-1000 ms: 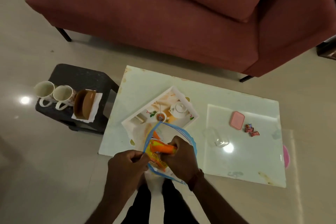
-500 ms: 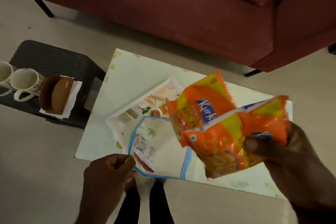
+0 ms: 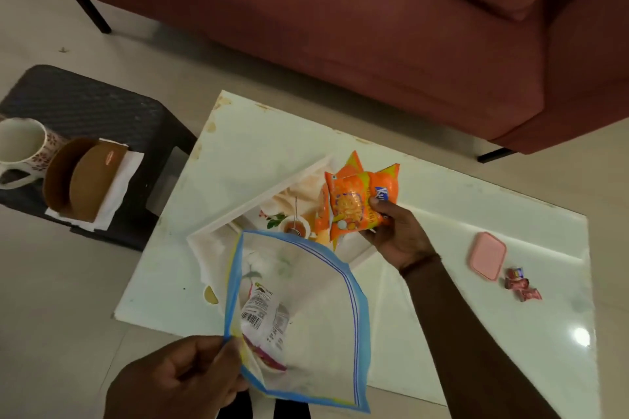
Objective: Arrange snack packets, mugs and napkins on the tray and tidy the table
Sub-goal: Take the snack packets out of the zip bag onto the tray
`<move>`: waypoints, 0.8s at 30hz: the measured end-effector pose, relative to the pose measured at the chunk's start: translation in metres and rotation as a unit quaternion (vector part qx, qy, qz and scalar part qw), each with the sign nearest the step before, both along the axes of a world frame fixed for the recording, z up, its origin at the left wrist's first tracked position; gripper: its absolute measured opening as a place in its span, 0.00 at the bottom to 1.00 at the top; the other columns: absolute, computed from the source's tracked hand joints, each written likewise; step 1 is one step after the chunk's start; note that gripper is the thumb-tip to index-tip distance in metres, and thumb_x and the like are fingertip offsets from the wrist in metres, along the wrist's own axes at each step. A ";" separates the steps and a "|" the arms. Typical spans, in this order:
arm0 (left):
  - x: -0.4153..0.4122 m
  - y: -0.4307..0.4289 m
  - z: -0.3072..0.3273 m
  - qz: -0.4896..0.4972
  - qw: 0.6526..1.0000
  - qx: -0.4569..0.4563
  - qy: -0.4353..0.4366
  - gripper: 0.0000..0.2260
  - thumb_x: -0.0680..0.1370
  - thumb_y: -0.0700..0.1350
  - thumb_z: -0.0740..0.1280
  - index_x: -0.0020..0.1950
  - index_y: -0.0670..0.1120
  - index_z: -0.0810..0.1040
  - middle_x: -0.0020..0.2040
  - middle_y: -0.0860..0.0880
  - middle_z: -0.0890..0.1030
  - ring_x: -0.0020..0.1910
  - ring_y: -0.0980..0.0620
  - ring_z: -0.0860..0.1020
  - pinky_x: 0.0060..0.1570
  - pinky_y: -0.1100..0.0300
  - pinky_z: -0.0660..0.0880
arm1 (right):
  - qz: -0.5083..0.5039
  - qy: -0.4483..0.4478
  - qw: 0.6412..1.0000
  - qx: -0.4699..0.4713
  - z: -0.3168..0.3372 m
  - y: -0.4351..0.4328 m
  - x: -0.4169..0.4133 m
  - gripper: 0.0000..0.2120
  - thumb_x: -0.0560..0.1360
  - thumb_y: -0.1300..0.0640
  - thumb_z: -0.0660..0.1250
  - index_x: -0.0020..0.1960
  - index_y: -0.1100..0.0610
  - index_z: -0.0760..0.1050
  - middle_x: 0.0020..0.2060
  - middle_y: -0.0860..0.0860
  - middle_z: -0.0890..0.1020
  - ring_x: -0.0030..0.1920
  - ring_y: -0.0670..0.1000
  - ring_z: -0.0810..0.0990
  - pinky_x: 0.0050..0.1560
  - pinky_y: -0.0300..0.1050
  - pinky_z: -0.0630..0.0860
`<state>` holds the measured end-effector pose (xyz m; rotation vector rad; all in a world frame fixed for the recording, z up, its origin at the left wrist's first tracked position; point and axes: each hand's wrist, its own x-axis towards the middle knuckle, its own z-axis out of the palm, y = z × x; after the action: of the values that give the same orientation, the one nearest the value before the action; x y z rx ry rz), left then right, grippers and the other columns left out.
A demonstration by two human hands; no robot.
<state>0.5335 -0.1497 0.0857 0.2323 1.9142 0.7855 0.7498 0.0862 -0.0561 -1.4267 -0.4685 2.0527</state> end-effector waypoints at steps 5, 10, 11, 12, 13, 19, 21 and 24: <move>0.005 -0.006 -0.010 0.001 0.999 0.037 -0.010 0.15 0.68 0.33 0.75 0.27 0.50 0.84 0.29 0.41 0.83 0.26 0.51 0.82 0.34 0.62 0.79 | 0.086 -0.008 0.996 0.029 -0.041 0.024 -0.021 0.21 0.68 0.59 0.75 0.61 0.55 0.78 0.54 0.55 0.85 0.53 0.55 0.85 0.55 0.52 0.80; 0.020 -0.002 -0.012 0.028 0.998 0.055 0.016 0.15 0.66 0.27 0.73 0.25 0.43 0.82 0.24 0.43 0.81 0.21 0.56 0.78 0.28 0.76 0.73 | 0.124 -0.118 0.982 0.081 -0.053 0.059 -0.012 0.23 0.72 0.59 0.72 0.66 0.55 0.75 0.57 0.56 0.83 0.57 0.58 0.81 0.58 0.54 0.77; 0.021 -0.002 -0.011 0.034 0.998 0.059 0.014 0.15 0.66 0.27 0.73 0.24 0.44 0.82 0.24 0.42 0.81 0.20 0.56 0.78 0.28 0.75 0.73 | 0.128 -0.145 0.977 0.089 -0.054 0.064 -0.007 0.23 0.72 0.58 0.72 0.67 0.55 0.74 0.59 0.56 0.83 0.59 0.59 0.81 0.59 0.55 0.77; 0.023 -0.001 -0.009 0.030 0.998 0.060 0.007 0.16 0.66 0.26 0.72 0.23 0.43 0.81 0.23 0.42 0.81 0.20 0.55 0.78 0.27 0.75 0.72 | 0.127 -0.171 0.972 0.095 -0.054 0.068 -0.002 0.23 0.73 0.57 0.73 0.66 0.55 0.74 0.59 0.56 0.83 0.59 0.59 0.81 0.57 0.54 0.78; 0.022 -0.003 -0.010 0.028 0.997 0.065 -0.007 0.16 0.67 0.26 0.72 0.23 0.42 0.81 0.24 0.41 0.81 0.20 0.55 0.78 0.26 0.75 0.72 | 0.125 -0.194 0.968 0.099 -0.055 0.070 0.002 0.22 0.72 0.57 0.74 0.65 0.55 0.74 0.58 0.56 0.83 0.59 0.58 0.81 0.54 0.53 0.79; -0.007 -0.009 -0.006 -0.021 0.963 0.021 -0.267 0.17 0.53 0.44 0.84 0.35 0.38 0.84 0.38 0.35 0.84 0.40 0.39 0.83 0.46 0.51 0.79 | 0.117 -0.273 0.947 0.119 -0.054 0.060 0.018 0.21 0.72 0.56 0.75 0.63 0.57 0.75 0.54 0.54 0.83 0.56 0.56 0.82 0.46 0.48 0.80; -0.001 -0.004 -0.009 -0.032 0.987 0.024 -0.158 0.16 0.53 0.51 0.84 0.33 0.45 0.85 0.34 0.40 0.85 0.35 0.44 0.85 0.37 0.51 0.81 | 0.077 -0.253 0.956 0.129 -0.049 0.046 0.026 0.20 0.72 0.55 0.75 0.62 0.55 0.76 0.53 0.53 0.84 0.55 0.55 0.83 0.44 0.45 0.80; 0.017 0.010 -0.008 -0.030 0.999 0.024 0.029 0.09 0.66 0.45 0.78 0.29 0.56 0.84 0.26 0.48 0.83 0.26 0.54 0.83 0.27 0.62 0.79 | 0.044 -0.184 0.973 0.134 -0.041 0.016 0.041 0.17 0.73 0.54 0.74 0.61 0.51 0.78 0.54 0.51 0.85 0.54 0.51 0.85 0.45 0.43 0.81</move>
<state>0.5500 -0.1402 0.0779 0.3441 1.9358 0.7930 0.7909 0.1019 -0.0966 -1.6420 -0.9394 1.7072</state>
